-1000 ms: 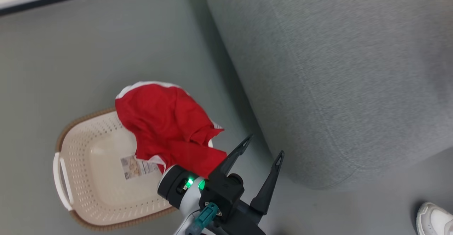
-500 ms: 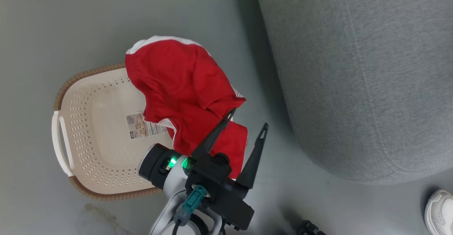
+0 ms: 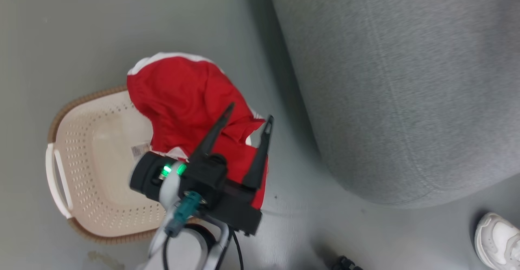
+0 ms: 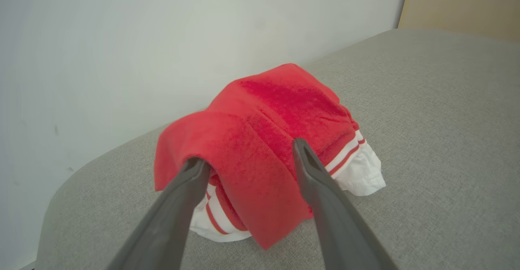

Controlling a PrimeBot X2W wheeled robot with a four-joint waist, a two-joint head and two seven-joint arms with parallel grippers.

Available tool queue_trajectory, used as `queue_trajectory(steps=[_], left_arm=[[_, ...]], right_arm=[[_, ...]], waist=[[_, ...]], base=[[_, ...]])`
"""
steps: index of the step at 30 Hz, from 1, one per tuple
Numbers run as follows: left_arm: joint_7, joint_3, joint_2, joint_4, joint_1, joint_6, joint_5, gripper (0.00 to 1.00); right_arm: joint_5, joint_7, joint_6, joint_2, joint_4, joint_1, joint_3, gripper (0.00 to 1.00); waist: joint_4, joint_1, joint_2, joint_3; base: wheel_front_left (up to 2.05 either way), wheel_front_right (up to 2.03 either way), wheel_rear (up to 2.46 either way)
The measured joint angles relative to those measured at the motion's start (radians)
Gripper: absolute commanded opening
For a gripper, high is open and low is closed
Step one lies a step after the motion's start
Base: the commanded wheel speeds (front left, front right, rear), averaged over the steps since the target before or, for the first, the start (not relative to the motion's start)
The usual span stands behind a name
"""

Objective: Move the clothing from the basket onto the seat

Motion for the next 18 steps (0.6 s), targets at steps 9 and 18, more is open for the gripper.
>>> queue_trajectory(steps=[9, 18], left_arm=[[-0.091, 0.047, -0.004, 0.044, 0.024, 0.000, -0.064, 1.00], [-0.170, 0.075, -0.012, 0.090, 0.110, 0.000, -0.129, 1.00]], right_arm=[[-0.097, 0.000, 0.000, 0.019, -0.210, 0.285, 0.013, 1.00], [-0.201, 0.000, 0.000, 0.080, -0.400, 0.562, -0.033, 1.00]], waist=[[-0.031, -0.0001, -0.0002, -0.110], [-0.023, -0.0002, -0.0002, -0.224]], base=[[0.00, 0.00, 0.00], [0.00, 0.00, 0.00]])
